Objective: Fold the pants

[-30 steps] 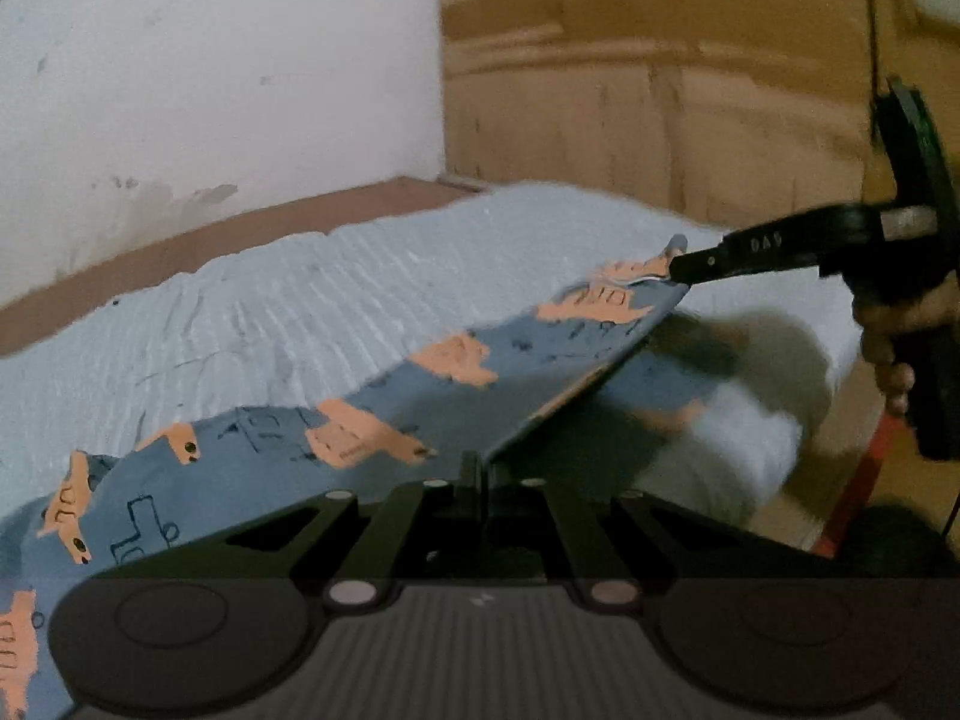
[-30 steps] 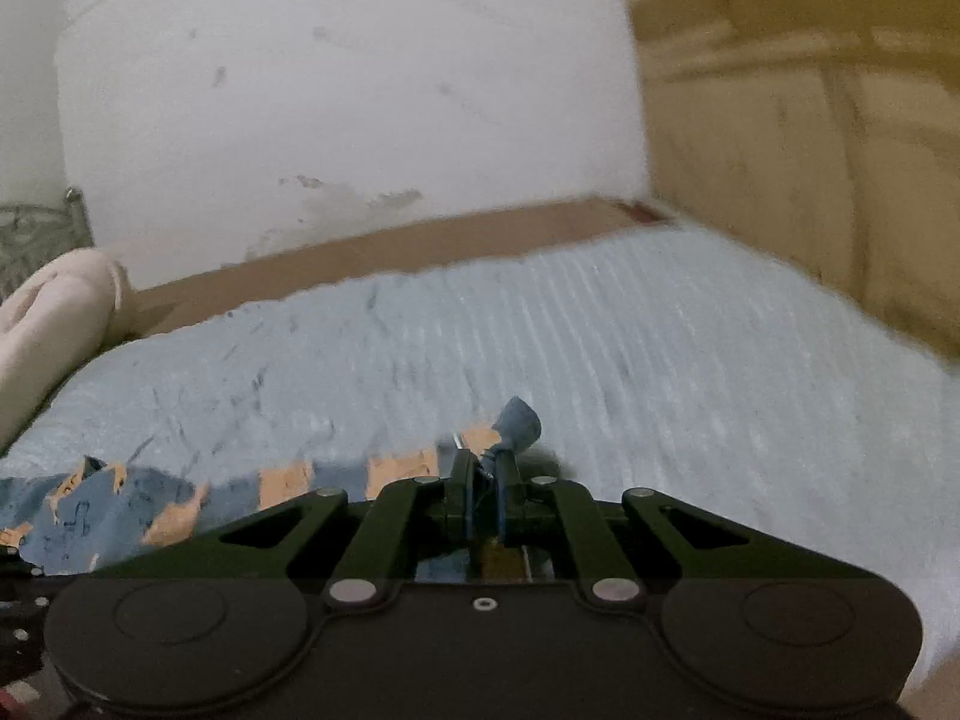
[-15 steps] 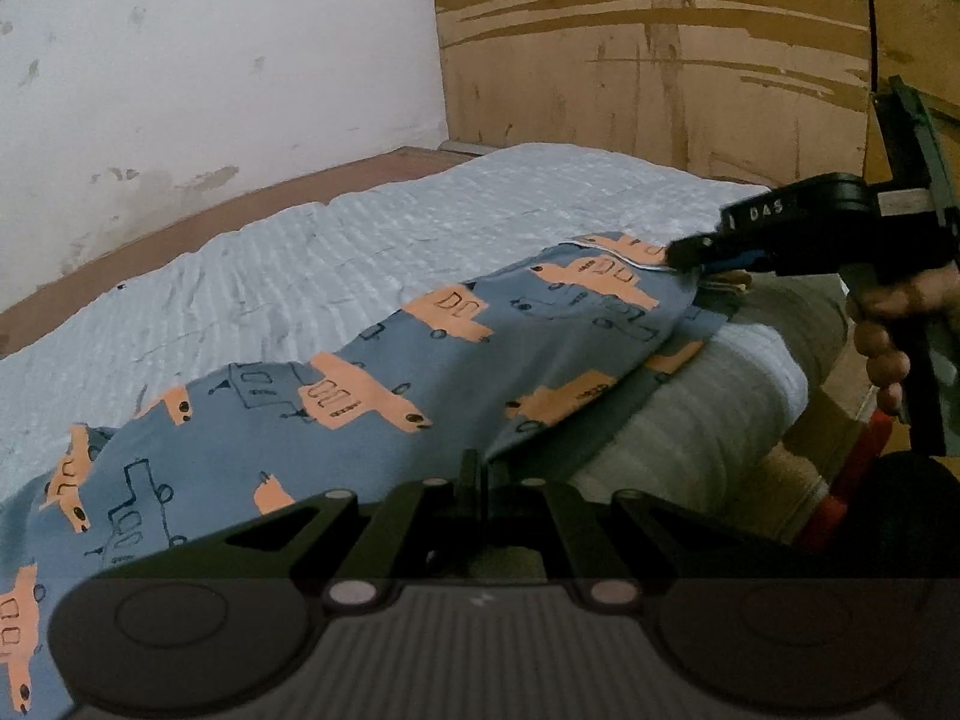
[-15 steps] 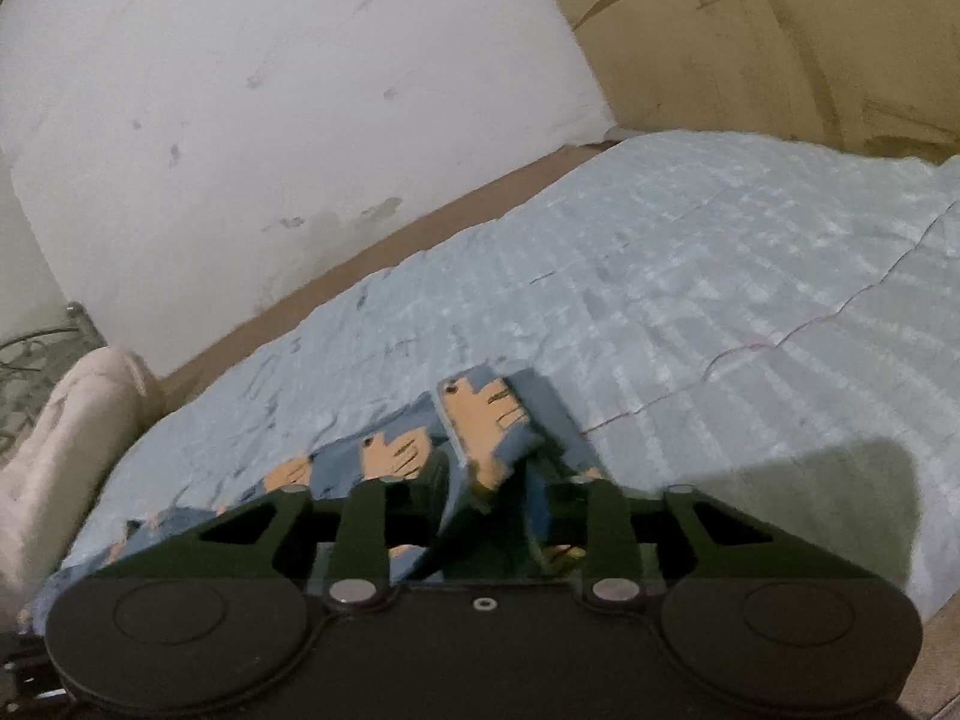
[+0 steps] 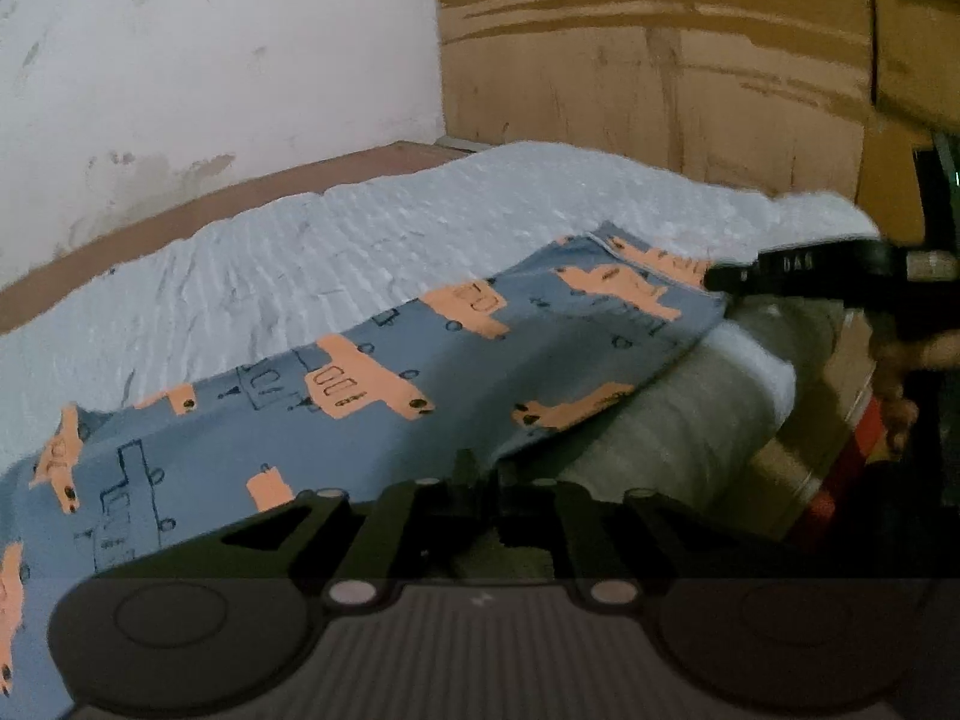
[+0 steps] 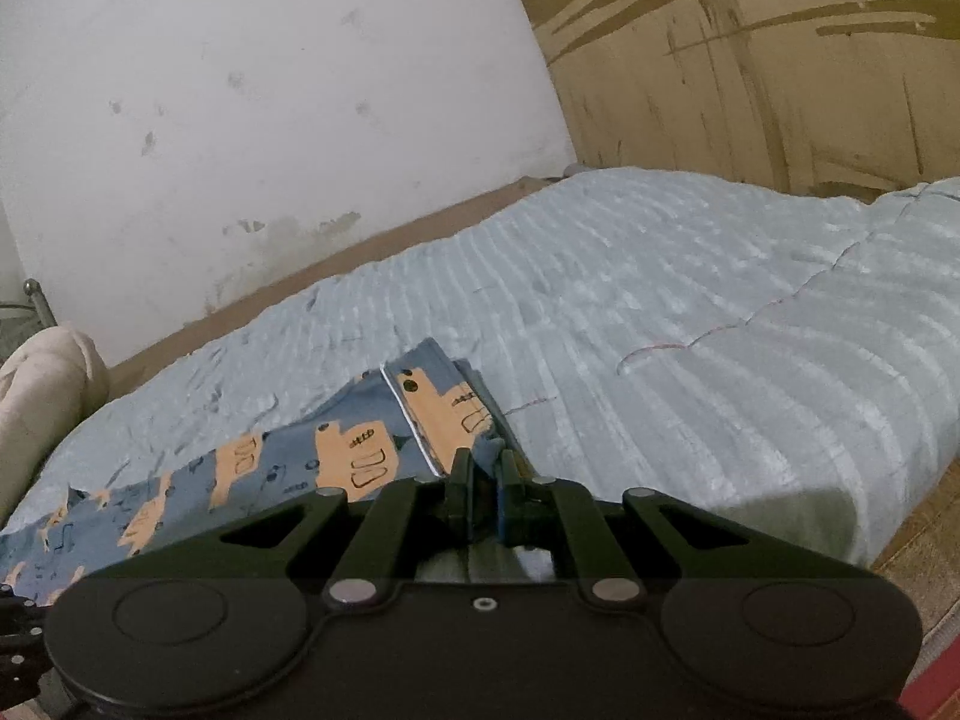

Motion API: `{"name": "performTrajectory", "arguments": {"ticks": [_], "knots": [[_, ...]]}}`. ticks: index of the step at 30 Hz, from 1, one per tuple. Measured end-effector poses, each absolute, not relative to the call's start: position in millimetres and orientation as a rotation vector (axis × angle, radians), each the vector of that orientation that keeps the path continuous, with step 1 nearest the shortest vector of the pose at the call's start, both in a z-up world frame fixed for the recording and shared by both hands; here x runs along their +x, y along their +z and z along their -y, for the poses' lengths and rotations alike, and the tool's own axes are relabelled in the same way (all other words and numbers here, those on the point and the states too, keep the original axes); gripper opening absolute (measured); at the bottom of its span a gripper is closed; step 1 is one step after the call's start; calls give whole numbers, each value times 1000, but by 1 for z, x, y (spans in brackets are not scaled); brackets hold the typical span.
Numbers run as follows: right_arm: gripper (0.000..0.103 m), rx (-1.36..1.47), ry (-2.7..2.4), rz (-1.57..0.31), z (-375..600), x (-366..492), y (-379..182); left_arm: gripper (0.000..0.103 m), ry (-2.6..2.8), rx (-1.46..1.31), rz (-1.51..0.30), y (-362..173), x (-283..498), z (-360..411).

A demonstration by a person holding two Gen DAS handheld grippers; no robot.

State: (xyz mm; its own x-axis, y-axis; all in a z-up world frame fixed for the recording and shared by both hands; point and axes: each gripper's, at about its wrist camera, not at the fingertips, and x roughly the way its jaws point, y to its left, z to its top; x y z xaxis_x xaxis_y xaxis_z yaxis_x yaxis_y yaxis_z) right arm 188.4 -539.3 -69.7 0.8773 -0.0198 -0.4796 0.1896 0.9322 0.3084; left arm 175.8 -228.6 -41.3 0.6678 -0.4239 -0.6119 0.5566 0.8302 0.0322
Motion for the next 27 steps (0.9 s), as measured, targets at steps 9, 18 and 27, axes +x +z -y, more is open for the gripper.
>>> {"name": "performTrajectory", "arguments": {"ticks": [9,18,27], "knots": [[89,94,-150,-424,510,182,-48,96,-455,51,-625,-18,176,203],[102,40,-11,-480,462,194,-59,102,-73,167,-523,32,179,88],[102,-1,226,-468,361,212,-56,103,287,27,-602,12,157,-61]]}}
